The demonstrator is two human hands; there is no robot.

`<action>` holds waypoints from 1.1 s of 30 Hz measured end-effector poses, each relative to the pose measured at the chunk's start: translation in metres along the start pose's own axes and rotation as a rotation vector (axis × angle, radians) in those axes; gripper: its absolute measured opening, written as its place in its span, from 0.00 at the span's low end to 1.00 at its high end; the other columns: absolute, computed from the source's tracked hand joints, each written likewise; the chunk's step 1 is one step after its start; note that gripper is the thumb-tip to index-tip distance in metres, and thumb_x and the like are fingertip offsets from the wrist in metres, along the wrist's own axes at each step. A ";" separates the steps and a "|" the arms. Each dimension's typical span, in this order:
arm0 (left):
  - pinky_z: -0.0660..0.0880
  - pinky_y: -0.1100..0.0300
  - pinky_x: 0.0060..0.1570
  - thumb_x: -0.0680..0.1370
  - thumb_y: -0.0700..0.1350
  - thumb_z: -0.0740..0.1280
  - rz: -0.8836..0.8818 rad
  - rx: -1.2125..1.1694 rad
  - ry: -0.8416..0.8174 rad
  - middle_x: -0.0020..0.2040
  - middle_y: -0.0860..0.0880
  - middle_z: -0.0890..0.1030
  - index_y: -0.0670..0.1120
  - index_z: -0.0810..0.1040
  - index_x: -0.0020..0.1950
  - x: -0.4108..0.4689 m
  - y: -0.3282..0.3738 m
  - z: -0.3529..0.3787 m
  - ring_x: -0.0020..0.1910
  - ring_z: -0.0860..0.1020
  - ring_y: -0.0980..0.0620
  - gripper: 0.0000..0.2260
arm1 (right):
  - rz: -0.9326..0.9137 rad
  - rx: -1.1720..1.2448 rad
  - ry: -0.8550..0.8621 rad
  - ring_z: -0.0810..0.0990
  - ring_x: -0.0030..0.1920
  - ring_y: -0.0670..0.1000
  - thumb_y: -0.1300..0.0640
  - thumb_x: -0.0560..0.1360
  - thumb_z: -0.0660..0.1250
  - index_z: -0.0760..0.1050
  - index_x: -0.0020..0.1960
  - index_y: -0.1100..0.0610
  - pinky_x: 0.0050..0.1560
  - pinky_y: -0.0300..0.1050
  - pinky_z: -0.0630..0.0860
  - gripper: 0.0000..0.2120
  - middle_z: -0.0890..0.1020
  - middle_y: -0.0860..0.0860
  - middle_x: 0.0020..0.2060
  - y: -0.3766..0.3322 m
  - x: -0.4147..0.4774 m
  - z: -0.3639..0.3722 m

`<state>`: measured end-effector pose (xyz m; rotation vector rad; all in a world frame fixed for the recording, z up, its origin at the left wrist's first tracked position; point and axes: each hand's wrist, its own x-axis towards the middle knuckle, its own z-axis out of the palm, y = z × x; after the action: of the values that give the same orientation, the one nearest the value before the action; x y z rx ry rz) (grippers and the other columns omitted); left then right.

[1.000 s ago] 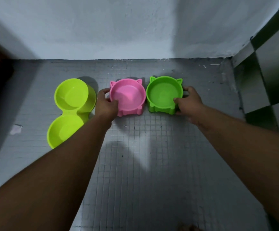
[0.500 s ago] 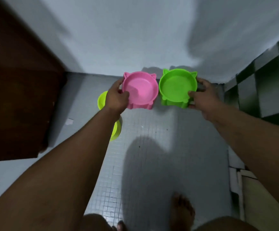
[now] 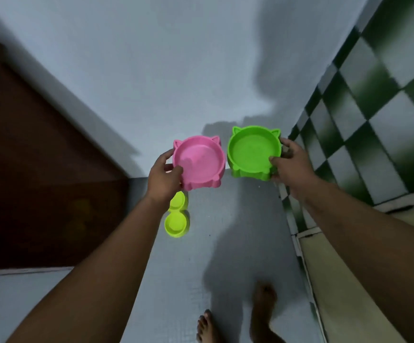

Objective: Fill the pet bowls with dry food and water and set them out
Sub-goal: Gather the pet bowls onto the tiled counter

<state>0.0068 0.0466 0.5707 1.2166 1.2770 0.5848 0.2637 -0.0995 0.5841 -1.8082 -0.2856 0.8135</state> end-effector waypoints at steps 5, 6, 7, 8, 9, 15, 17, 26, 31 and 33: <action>0.84 0.45 0.39 0.77 0.32 0.63 -0.015 -0.056 0.004 0.53 0.37 0.78 0.54 0.75 0.71 -0.090 0.027 -0.015 0.42 0.80 0.41 0.26 | -0.068 0.112 0.081 0.79 0.61 0.59 0.69 0.74 0.68 0.70 0.72 0.51 0.58 0.69 0.78 0.29 0.78 0.54 0.63 -0.017 -0.095 -0.057; 0.84 0.47 0.37 0.77 0.32 0.62 -0.017 -0.058 -0.004 0.51 0.38 0.78 0.52 0.75 0.72 -0.110 0.028 -0.016 0.42 0.80 0.41 0.26 | -0.057 0.133 0.092 0.78 0.61 0.59 0.70 0.75 0.66 0.69 0.72 0.52 0.58 0.69 0.77 0.29 0.78 0.54 0.63 -0.015 -0.114 -0.068; 0.83 0.49 0.36 0.78 0.31 0.62 -0.017 -0.056 -0.014 0.51 0.39 0.78 0.52 0.74 0.72 -0.130 0.028 -0.017 0.42 0.79 0.41 0.26 | -0.048 0.148 0.102 0.78 0.60 0.58 0.71 0.76 0.65 0.69 0.73 0.53 0.57 0.69 0.77 0.28 0.78 0.53 0.61 -0.010 -0.133 -0.080; 0.83 0.51 0.35 0.78 0.31 0.62 -0.019 -0.054 -0.023 0.51 0.39 0.77 0.51 0.74 0.72 -0.150 0.026 -0.017 0.43 0.79 0.42 0.25 | -0.044 0.169 0.106 0.78 0.60 0.59 0.72 0.77 0.65 0.69 0.73 0.52 0.56 0.70 0.78 0.28 0.79 0.52 0.59 -0.005 -0.153 -0.091; 0.82 0.51 0.34 0.79 0.31 0.63 -0.020 -0.056 -0.036 0.52 0.38 0.78 0.51 0.74 0.72 -0.171 0.025 -0.017 0.44 0.80 0.42 0.25 | -0.039 0.199 0.110 0.79 0.59 0.59 0.71 0.77 0.65 0.69 0.72 0.52 0.54 0.70 0.79 0.28 0.79 0.52 0.57 0.001 -0.172 -0.102; 0.82 0.53 0.33 0.80 0.34 0.66 0.011 -0.068 -0.108 0.60 0.39 0.78 0.49 0.73 0.73 -0.289 -0.005 -0.014 0.50 0.81 0.39 0.23 | -0.014 0.247 0.130 0.81 0.52 0.58 0.71 0.77 0.65 0.70 0.71 0.52 0.41 0.58 0.83 0.27 0.78 0.58 0.60 0.042 -0.288 -0.169; 0.83 0.52 0.34 0.80 0.36 0.68 0.011 -0.073 -0.141 0.61 0.40 0.79 0.50 0.73 0.73 -0.323 -0.014 -0.013 0.53 0.82 0.36 0.22 | -0.018 0.242 0.150 0.80 0.56 0.61 0.71 0.76 0.66 0.71 0.68 0.51 0.43 0.59 0.82 0.25 0.77 0.59 0.62 0.057 -0.327 -0.191; 0.82 0.50 0.34 0.80 0.33 0.65 0.086 0.038 -0.345 0.55 0.39 0.77 0.51 0.76 0.68 -0.432 -0.045 -0.010 0.48 0.79 0.40 0.20 | -0.003 0.195 0.251 0.78 0.58 0.61 0.70 0.76 0.67 0.70 0.71 0.51 0.45 0.61 0.83 0.27 0.76 0.59 0.63 0.102 -0.457 -0.269; 0.85 0.42 0.44 0.80 0.32 0.64 0.097 0.108 -0.488 0.54 0.41 0.76 0.50 0.74 0.71 -0.473 -0.060 -0.014 0.50 0.79 0.41 0.22 | 0.015 0.266 0.377 0.80 0.56 0.60 0.70 0.76 0.66 0.71 0.70 0.51 0.40 0.57 0.84 0.26 0.77 0.59 0.60 0.136 -0.536 -0.276; 0.85 0.47 0.39 0.80 0.32 0.63 0.108 0.141 -0.548 0.55 0.40 0.76 0.50 0.74 0.70 -0.486 -0.064 -0.020 0.50 0.80 0.40 0.22 | 0.039 0.312 0.445 0.81 0.55 0.60 0.70 0.76 0.66 0.72 0.69 0.51 0.39 0.59 0.84 0.25 0.78 0.59 0.59 0.151 -0.572 -0.273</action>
<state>-0.1586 -0.3947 0.7081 1.4452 0.8011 0.2103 -0.0086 -0.6753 0.7216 -1.6475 0.1586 0.4333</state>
